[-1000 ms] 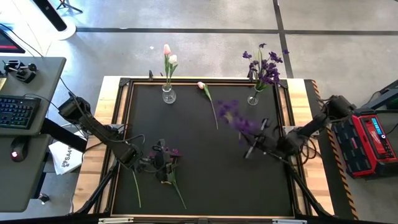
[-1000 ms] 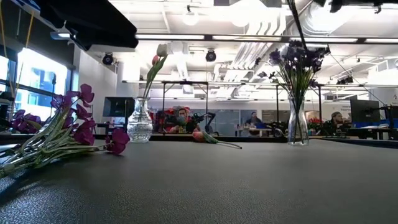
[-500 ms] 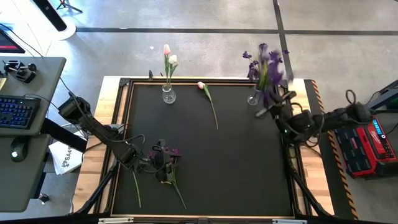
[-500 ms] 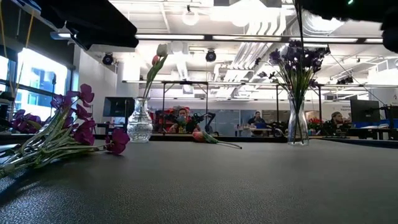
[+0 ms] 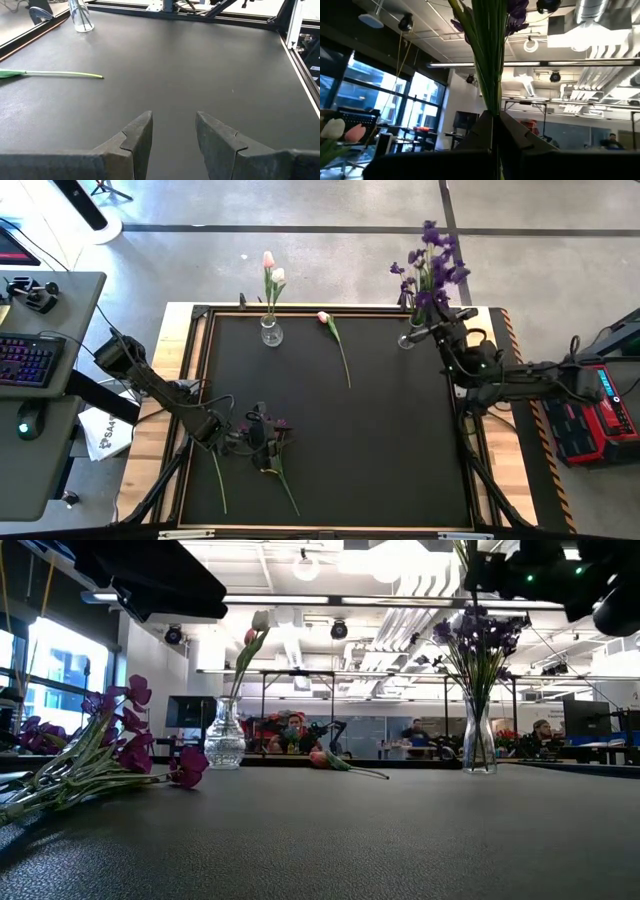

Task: Sort flowers into vase by color
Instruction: Put the purple flowers into the right transparent vase, then put the pink tulip into the left transparent vase

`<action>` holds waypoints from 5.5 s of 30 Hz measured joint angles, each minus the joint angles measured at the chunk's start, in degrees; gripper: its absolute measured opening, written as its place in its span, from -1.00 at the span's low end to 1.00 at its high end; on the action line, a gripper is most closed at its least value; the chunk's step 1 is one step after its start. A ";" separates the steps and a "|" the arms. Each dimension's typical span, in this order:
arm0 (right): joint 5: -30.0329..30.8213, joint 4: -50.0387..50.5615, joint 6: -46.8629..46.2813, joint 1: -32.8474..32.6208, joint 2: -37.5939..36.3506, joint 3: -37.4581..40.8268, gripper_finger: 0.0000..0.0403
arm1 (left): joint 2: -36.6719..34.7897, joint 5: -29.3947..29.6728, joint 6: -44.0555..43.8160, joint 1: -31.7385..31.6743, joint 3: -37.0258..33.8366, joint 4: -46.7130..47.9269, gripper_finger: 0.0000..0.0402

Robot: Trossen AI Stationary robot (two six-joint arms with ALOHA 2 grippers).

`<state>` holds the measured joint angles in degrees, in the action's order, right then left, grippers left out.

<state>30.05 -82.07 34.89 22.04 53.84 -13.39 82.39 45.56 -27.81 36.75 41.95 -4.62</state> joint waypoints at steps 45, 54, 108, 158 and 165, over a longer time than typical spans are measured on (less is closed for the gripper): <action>3.40 -2.01 -10.16 10.88 23.06 0.04 -0.99 | 0.00 -0.02 -0.86 0.04 0.00 0.04 -0.32; 7.47 -1.99 -4.24 7.31 23.04 0.04 -0.52 | 0.00 -0.02 -1.05 0.04 0.00 0.04 -0.32; 36.46 59.93 -31.49 -47.95 11.24 -21.27 -0.14 | 0.02 -0.02 -0.97 0.09 0.00 -1.33 -0.32; 6.76 78.64 -65.87 -39.47 43.91 -34.45 0.30 | 0.04 5.62 0.95 -4.13 -0.65 -1.10 -0.32; 5.26 76.17 -65.50 -36.73 49.05 -36.42 0.30 | 0.13 8.98 -2.90 -4.17 -4.96 -2.29 -0.32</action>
<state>35.31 -5.90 -30.61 -14.69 102.89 -49.81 82.52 54.54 -30.71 32.58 37.00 -6.92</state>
